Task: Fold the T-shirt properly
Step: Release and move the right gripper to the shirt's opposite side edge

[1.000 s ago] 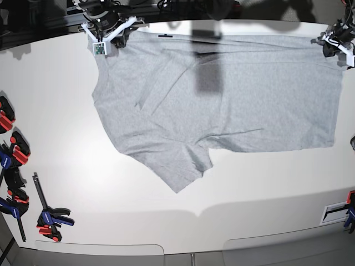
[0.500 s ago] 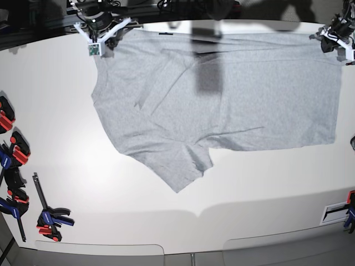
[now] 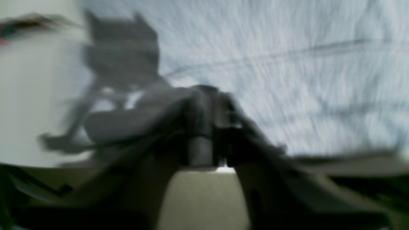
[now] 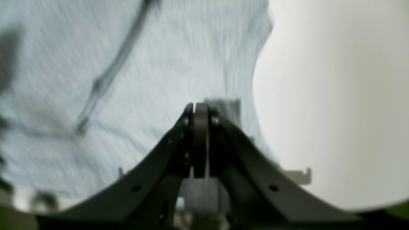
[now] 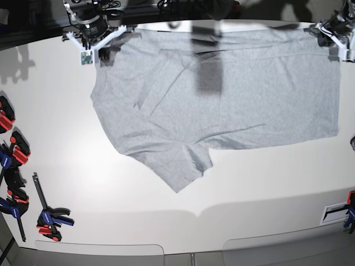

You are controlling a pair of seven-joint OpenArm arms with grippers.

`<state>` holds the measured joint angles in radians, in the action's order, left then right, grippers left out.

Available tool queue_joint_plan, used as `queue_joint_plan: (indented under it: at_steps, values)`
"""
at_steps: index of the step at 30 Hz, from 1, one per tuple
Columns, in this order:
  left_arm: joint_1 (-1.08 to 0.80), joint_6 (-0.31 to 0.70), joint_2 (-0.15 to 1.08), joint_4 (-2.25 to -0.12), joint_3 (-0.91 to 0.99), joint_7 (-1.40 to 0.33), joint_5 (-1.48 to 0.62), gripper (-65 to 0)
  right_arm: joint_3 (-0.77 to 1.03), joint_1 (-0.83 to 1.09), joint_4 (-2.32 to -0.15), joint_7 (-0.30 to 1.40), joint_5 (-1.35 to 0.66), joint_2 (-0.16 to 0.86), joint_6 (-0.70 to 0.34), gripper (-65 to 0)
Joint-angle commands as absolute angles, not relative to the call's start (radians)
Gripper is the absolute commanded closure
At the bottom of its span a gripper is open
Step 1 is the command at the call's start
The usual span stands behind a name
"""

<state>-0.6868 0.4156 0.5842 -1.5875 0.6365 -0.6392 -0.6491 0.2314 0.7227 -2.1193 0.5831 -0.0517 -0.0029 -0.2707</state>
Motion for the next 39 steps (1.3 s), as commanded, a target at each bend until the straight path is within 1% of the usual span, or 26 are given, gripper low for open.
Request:
queue_joint_plan:
  at_steps: [1, 2, 4, 5, 9, 12, 14, 16, 21, 23, 24, 27, 30, 33, 35, 39]
  values:
    - [-0.683, 0.414, 0.611, -1.626, 0.671, -0.612, -0.656, -15.7, 0.234, 0.699, -2.152, 0.558, -0.058, 0.0, -0.27, 0.0]
    - [-0.681, 0.414, 0.61, -1.647, 0.693, -0.612, -0.656, -18.5, 0.234, 0.664, -2.155, 0.557, -0.054, 0.0, -0.27, -5.9]
    - [-0.678, 0.414, 0.611, -1.679, 0.723, -0.608, -0.656, -19.9, 0.234, 0.579, -2.148, 0.556, -0.041, 0.0, -0.27, -24.9]
    - [-0.678, 0.414, 0.611, -1.689, 0.731, -0.601, -0.656, -19.9, 0.234, 0.53, -2.139, 0.552, -0.024, 0.0, -0.27, -29.9]
    - [-0.678, 0.414, 0.612, -1.692, 0.732, -0.583, -0.656, -19.9, 0.236, 0.316, -2.048, 0.555, 0.004, 0.018, -0.273, -30.6]
    - [-0.679, 0.414, 0.612, -1.692, 0.732, -0.583, -0.656, -19.9, 0.237, 0.147, -1.878, 0.584, -0.004, 0.057, -0.317, -30.6]
    - [-0.679, 0.414, 0.612, -1.692, 0.732, -0.583, -0.656, -19.9, 0.237, 0.03, -1.728, 0.611, -0.027, 0.088, -0.345, -30.6]
    - [-0.679, 0.414, 0.612, -1.692, 0.732, -0.583, -0.656, -19.9, 0.237, -0.091, -1.56, 0.659, -0.091, 0.125, -0.38, -32.3]
    - [-0.679, 0.414, 0.612, -1.692, 0.732, -0.587, -0.656, -19.9, 0.236, -0.372, -1.121, 0.805, -0.305, 0.216, -0.529, -33.1]
    - [-0.679, 0.414, 0.612, -1.692, 0.732, -0.587, -0.656, -19.9, 0.237, -0.461, -0.951, 0.817, -0.344, 0.241, -0.579, -33.2]
    - [-0.679, 0.414, 0.612, -1.692, 0.732, -0.586, -0.656, -19.9, 0.237, -0.499, -0.87, 0.816, -0.346, 0.251, -0.587, -33.1]
    - [-0.679, 0.414, 0.612, -1.692, 0.732, -0.587, -0.656, -19.9, 0.236, -0.577, -0.673, 0.816, -0.346, 0.276, -0.605, -33.1]
    - [-0.678, 0.414, 0.612, -1.692, 0.732, -0.586, -0.656, -19.9, 0.236, -0.595, -0.572, 0.835, -0.385, 0.279, -0.648, -33.1]
    - [-0.678, 0.414, 0.612, -1.692, 0.732, -0.583, -0.656, -19.9, 0.236, -0.58, -0.554, 0.927, -0.49, 0.266, -0.698, -33.1]
    - [-0.678, 0.414, 0.612, -1.692, 0.732, -0.583, -0.657, -19.9, 0.236, -0.573, -0.554, 0.981, -0.54, 0.255, -0.698, -33.1]
    - [-0.678, 0.413, 0.612, -1.692, 0.732, -0.583, -0.656, -19.9, 0.236, -0.568, -0.554, 0.998, -0.557, 0.246, -0.698, -32.6]
